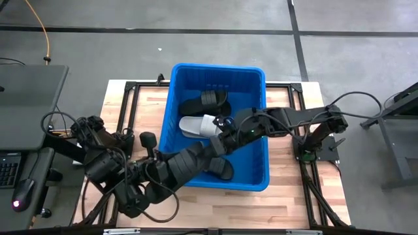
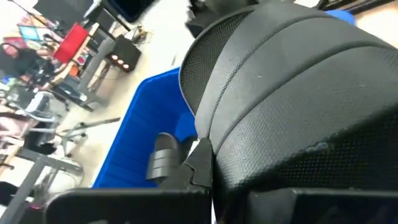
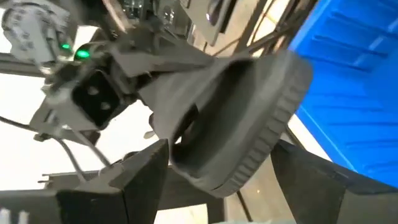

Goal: Pick and place slides into bin
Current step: Put the black slipper into the bin

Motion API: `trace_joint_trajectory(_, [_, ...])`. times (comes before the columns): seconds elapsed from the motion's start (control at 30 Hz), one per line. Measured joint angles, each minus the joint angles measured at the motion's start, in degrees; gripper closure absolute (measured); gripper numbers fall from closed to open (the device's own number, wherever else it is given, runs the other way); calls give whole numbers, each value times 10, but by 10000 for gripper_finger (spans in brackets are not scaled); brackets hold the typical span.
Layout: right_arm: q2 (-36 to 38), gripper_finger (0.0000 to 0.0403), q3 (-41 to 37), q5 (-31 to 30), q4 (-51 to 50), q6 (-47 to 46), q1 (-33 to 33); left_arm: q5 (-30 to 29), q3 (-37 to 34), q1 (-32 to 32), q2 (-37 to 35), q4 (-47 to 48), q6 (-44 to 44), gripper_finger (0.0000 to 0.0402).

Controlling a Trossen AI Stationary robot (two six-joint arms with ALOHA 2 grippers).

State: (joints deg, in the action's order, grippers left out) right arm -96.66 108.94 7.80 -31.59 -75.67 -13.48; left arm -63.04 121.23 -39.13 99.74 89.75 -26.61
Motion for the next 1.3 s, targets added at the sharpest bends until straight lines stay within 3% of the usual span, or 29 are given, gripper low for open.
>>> trace_joint_trajectory(0.13, [-10, 149, 0, 3, -4, -6, 0, 6, 0, 22, 0, 3, 9, 401])
trace_joint_trajectory(0.27, [-21, 197, 0, -14, 0, -4, 0, 12, 0, 28, -1, 0, 9, 401])
trace_joint_trajectory(0.37, [-23, 260, -1, -25, -5, -1, 0, 11, 0, 28, 0, 1, 14, 401])
trace_joint_trajectory(0.47, [-22, 350, -1, -28, -7, 0, 1, 1, 0, 28, -1, 1, 7, 401])
trace_joint_trajectory(0.53, [-23, 382, -1, -42, -9, 8, 0, -6, 0, 28, 0, 3, 7, 401])
trace_joint_trajectory(0.77, [-22, 388, -1, -90, -31, 21, -13, 26, 0, 28, -1, -1, -40, 391])
trace_joint_trajectory(0.97, [-18, 388, 0, -153, -87, 24, -36, 82, -1, 22, -13, 1, -111, 328])
trace_joint_trajectory(1.1, [6, 389, 0, -211, -143, 25, -49, 85, -14, 13, -74, 2, -183, 295])
trace_joint_trajectory(1.2, [29, 389, 0, -261, -192, 16, -51, 40, -82, 5, -147, 4, -255, 285])
trace_joint_trajectory(1.3, [47, 389, 0, -288, -209, 16, -48, 35, -165, 2, -222, 2, -295, 285])
